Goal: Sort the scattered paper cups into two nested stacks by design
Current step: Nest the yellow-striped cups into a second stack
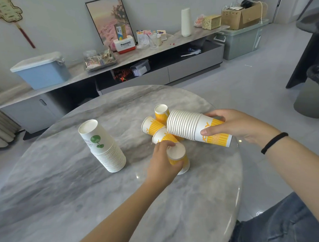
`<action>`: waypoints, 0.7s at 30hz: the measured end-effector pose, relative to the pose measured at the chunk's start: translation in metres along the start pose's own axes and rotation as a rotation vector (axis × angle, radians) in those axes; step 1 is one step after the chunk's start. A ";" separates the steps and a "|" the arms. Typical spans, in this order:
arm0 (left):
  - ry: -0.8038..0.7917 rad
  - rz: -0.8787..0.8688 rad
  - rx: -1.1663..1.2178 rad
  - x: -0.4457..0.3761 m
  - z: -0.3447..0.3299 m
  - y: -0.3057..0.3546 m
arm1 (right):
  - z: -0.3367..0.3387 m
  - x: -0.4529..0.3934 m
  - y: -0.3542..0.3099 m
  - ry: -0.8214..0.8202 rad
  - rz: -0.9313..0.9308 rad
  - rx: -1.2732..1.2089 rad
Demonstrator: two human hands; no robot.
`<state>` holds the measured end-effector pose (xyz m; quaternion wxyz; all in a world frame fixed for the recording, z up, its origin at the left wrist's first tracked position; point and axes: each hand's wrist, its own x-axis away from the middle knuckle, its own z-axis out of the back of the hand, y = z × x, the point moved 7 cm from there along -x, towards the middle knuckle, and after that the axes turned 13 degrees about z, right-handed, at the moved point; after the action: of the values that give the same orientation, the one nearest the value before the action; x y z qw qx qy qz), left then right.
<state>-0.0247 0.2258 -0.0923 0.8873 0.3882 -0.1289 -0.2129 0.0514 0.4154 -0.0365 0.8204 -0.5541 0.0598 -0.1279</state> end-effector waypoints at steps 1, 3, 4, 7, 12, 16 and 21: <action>0.007 0.003 0.011 0.004 0.011 -0.005 | -0.004 0.000 -0.003 -0.023 0.007 0.008; 0.032 -0.001 0.003 0.014 0.035 -0.015 | -0.015 0.001 -0.006 -0.079 0.021 0.053; 0.048 0.007 -0.010 0.018 0.047 -0.020 | -0.022 0.002 -0.009 -0.122 0.027 0.072; 0.108 0.040 -0.148 0.030 0.080 -0.039 | -0.049 0.004 -0.013 -0.257 0.038 0.107; -0.045 0.077 -0.291 0.040 0.091 -0.072 | -0.102 0.004 -0.001 -0.425 0.063 0.205; -0.183 0.101 -0.303 0.039 0.087 -0.088 | -0.133 -0.001 0.012 -0.482 0.106 0.301; -0.274 0.249 -0.093 0.038 0.098 -0.106 | -0.154 -0.009 0.018 -0.510 0.124 0.252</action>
<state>-0.0594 0.0809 -0.1036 0.8979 0.2952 -0.2857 -0.1582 0.0089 0.2865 -0.1116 0.8776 -0.4573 -0.1310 0.0597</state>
